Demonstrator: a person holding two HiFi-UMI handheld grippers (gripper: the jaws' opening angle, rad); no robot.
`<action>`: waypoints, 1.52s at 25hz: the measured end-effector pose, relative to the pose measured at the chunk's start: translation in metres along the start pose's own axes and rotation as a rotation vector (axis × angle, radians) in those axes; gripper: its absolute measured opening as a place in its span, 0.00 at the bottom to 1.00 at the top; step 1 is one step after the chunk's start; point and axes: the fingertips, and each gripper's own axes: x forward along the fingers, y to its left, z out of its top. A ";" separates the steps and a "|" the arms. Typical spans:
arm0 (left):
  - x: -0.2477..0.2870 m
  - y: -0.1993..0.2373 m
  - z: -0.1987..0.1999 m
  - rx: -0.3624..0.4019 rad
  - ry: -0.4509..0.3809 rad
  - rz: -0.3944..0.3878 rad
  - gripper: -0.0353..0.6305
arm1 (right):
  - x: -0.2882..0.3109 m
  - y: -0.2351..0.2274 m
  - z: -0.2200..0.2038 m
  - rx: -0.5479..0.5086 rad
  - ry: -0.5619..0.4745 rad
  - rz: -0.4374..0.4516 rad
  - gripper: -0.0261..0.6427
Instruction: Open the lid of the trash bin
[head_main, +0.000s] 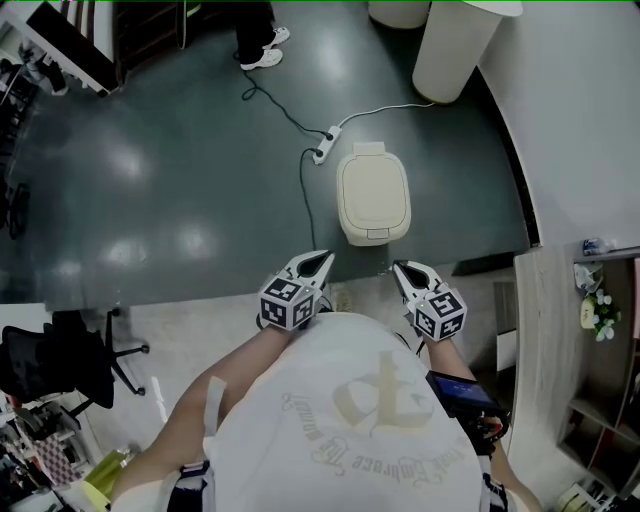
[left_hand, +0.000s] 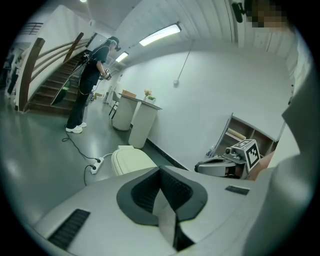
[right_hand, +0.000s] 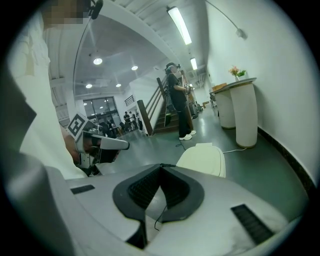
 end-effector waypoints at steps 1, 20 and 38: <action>0.003 0.006 0.005 -0.001 -0.002 -0.002 0.07 | 0.004 -0.003 0.003 0.000 0.003 -0.007 0.05; 0.041 0.031 0.019 -0.009 0.038 -0.084 0.07 | 0.032 -0.046 0.001 0.034 0.086 -0.134 0.05; 0.020 0.054 -0.006 -0.085 0.040 0.037 0.07 | 0.070 -0.064 -0.033 0.023 0.232 -0.073 0.05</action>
